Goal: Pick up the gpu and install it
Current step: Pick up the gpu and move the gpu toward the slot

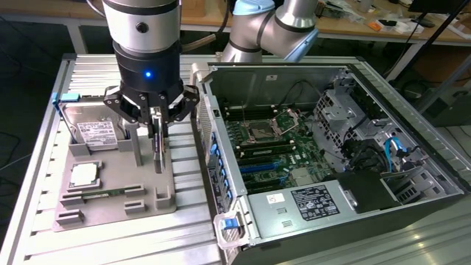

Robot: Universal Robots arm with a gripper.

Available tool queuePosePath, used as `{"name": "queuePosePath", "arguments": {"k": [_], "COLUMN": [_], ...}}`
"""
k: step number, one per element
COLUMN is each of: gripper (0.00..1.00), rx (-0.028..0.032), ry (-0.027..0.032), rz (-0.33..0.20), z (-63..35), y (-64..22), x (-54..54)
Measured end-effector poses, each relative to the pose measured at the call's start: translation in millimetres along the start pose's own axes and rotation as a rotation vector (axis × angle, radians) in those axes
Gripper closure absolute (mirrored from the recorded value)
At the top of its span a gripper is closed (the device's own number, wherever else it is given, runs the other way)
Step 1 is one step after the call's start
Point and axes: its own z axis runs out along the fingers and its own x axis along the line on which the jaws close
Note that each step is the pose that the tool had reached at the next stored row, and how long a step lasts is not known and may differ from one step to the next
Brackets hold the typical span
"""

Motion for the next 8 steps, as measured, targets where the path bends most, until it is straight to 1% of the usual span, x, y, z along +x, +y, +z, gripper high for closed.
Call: {"name": "queuePosePath", "arguments": {"k": [3,4,8], "gripper": [0.73,0.73,0.73], "rx": [-0.0007,-0.0006,-0.0007], "ry": [0.0024,0.0027,0.0025], "rz": [-0.045,-0.047,-0.047], "z": [-0.6,-1.5,-11.3], "y": [0.1,0.5,3.1], "x": [-0.2,-0.3,-0.4]}}
